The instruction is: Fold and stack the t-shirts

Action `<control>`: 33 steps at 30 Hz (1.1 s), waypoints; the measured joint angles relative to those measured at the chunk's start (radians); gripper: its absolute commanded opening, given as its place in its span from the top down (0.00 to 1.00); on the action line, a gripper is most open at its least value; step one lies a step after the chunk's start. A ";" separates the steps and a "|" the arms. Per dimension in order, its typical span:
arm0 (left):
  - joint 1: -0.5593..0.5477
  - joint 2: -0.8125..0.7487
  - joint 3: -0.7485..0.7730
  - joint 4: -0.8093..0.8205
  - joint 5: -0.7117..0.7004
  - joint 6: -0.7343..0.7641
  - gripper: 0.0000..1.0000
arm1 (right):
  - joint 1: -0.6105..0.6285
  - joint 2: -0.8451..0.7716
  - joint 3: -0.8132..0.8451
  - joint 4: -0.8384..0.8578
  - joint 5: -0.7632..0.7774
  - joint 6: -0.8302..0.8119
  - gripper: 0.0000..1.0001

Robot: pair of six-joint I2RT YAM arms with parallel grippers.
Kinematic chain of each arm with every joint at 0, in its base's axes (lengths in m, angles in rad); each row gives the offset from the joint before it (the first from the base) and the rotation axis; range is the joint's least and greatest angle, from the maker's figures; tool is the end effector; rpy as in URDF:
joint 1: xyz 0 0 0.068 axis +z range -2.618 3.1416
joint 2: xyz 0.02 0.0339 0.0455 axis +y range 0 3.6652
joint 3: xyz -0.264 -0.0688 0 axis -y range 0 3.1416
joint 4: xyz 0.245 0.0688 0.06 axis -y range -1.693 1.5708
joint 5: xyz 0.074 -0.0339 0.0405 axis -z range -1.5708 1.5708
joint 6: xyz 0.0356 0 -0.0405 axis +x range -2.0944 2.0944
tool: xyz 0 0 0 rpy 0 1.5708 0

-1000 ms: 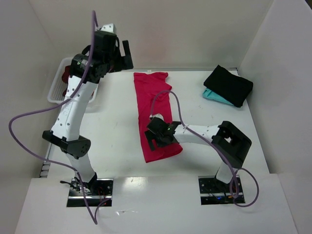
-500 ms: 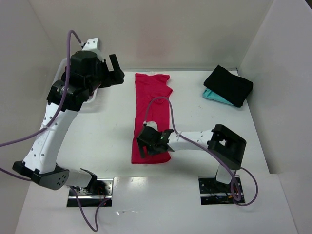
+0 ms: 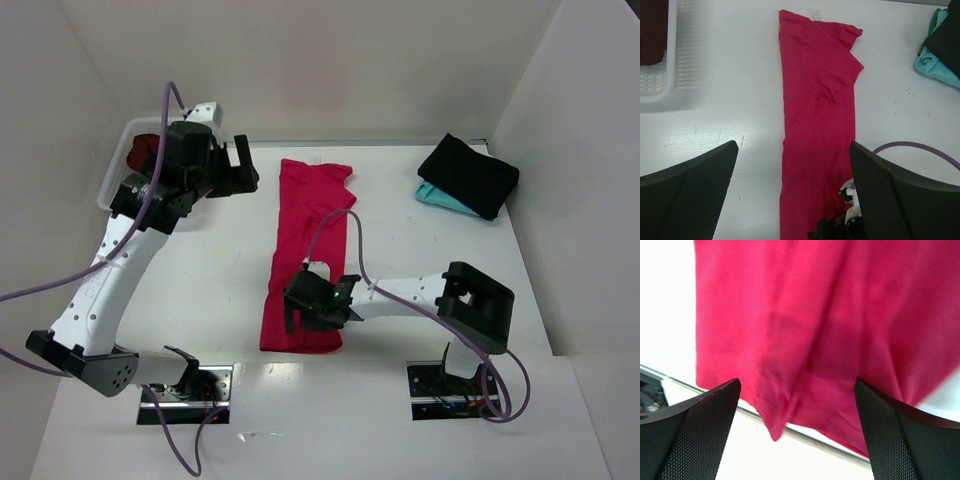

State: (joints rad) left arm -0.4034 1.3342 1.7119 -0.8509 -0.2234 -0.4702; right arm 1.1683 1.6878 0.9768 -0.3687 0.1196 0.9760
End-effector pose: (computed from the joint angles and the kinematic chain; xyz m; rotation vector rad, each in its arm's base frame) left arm 0.2427 -0.0950 0.4667 -0.2081 2.0357 -0.3206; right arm 0.1321 0.2994 0.1648 -0.2234 2.7470 0.5276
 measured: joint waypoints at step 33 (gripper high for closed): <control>-0.007 -0.272 -0.883 0.139 0.386 -0.267 0.05 | -0.102 -0.487 -0.397 -0.092 -0.009 0.082 0.14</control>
State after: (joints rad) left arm -0.4103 1.0626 0.8291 -0.7116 0.1623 -0.7376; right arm 1.0664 1.2011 0.5800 -0.4610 0.1108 1.0576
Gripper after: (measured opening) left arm 0.962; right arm 0.883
